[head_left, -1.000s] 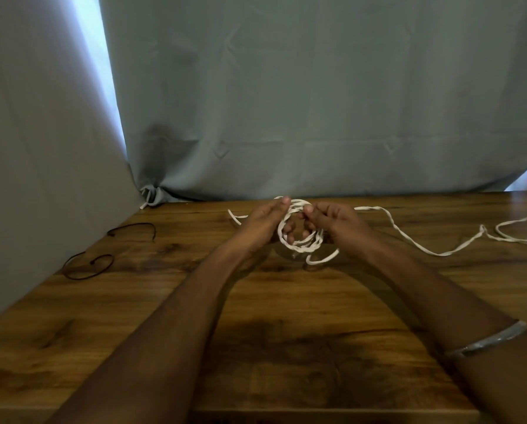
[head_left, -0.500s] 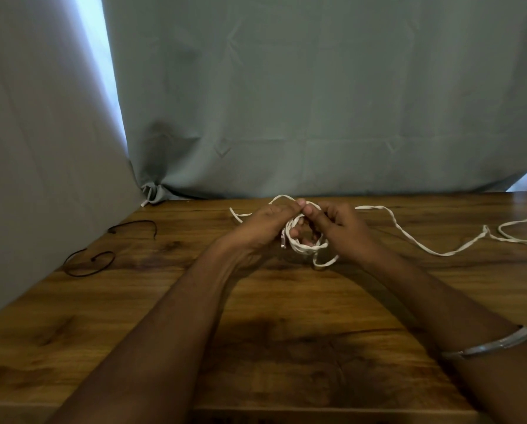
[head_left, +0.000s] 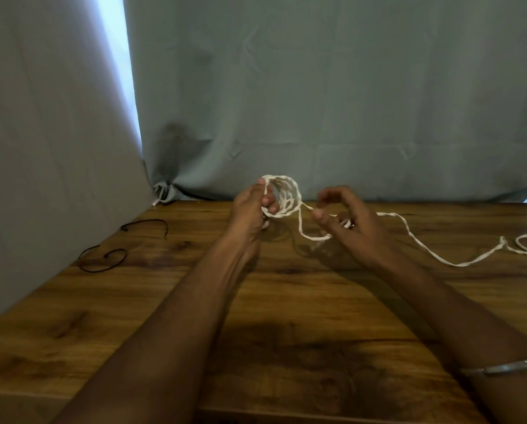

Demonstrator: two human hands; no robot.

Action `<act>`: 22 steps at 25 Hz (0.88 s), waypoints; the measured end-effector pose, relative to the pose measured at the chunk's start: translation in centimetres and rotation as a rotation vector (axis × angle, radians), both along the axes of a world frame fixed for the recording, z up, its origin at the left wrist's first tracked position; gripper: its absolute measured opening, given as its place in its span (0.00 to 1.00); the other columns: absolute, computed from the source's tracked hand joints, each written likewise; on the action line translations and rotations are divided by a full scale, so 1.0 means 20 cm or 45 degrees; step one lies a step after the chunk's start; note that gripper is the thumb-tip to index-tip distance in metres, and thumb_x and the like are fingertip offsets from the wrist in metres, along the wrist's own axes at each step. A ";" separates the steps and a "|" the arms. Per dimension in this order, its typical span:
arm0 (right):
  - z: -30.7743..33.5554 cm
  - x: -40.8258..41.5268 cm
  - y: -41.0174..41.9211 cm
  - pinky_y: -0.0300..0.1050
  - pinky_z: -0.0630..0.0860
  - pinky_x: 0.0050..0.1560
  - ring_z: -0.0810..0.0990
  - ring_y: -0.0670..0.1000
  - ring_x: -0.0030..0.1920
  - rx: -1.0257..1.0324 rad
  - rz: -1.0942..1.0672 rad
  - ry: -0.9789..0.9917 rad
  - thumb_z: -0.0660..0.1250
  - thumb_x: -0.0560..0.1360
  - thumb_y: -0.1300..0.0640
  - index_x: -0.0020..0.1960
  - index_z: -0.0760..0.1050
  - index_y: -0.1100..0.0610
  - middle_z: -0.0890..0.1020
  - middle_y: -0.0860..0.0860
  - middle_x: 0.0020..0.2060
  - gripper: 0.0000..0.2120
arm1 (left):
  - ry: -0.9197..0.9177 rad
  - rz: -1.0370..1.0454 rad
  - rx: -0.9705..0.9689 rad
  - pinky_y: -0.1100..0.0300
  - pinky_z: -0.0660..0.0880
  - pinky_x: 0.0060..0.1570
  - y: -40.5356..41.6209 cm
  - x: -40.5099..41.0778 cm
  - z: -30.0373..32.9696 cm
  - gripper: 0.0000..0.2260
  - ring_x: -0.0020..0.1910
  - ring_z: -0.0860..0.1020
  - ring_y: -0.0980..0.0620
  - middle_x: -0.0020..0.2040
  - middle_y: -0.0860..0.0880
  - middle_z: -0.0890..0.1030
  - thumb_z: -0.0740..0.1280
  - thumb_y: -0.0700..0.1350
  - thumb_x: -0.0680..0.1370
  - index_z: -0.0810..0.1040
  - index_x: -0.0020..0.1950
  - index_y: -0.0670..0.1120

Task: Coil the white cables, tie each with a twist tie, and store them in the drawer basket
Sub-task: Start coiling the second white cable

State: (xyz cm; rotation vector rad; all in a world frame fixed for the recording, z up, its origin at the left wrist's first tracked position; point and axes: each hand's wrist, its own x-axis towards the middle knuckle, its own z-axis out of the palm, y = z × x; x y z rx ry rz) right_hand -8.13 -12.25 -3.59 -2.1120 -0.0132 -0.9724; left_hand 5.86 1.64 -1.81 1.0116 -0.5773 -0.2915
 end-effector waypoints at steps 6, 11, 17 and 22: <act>-0.01 -0.01 0.07 0.41 0.77 0.41 0.83 0.45 0.39 -0.158 0.211 0.224 0.67 0.79 0.46 0.45 0.86 0.54 0.85 0.51 0.36 0.14 | -0.074 0.388 0.202 0.57 0.68 0.33 0.03 0.13 -0.08 0.21 0.25 0.70 0.54 0.26 0.52 0.71 0.58 0.48 0.87 0.69 0.34 0.47; 0.02 0.04 0.02 0.41 0.75 0.51 0.82 0.45 0.47 -0.366 0.217 0.172 0.69 0.81 0.55 0.50 0.85 0.50 0.82 0.38 0.44 0.06 | -0.873 0.538 0.613 0.53 0.74 0.41 0.00 0.07 -0.11 0.13 0.38 0.79 0.49 0.37 0.50 0.80 0.62 0.52 0.84 0.79 0.47 0.46; -0.01 0.05 -0.01 0.47 0.79 0.41 0.82 0.48 0.39 0.112 -0.039 -0.204 0.79 0.73 0.59 0.45 0.79 0.54 0.83 0.50 0.37 0.09 | -0.577 -0.185 0.454 0.57 0.79 0.41 -0.08 -0.09 -0.17 0.13 0.33 0.81 0.52 0.35 0.46 0.82 0.61 0.44 0.86 0.81 0.50 0.40; -0.02 0.05 -0.04 0.42 0.75 0.36 0.80 0.47 0.35 0.108 -0.203 -0.278 0.79 0.72 0.57 0.42 0.77 0.55 0.82 0.51 0.34 0.11 | -0.137 -0.433 0.287 0.56 0.80 0.42 -0.10 -0.21 -0.14 0.17 0.32 0.81 0.50 0.32 0.47 0.80 0.57 0.46 0.87 0.78 0.46 0.40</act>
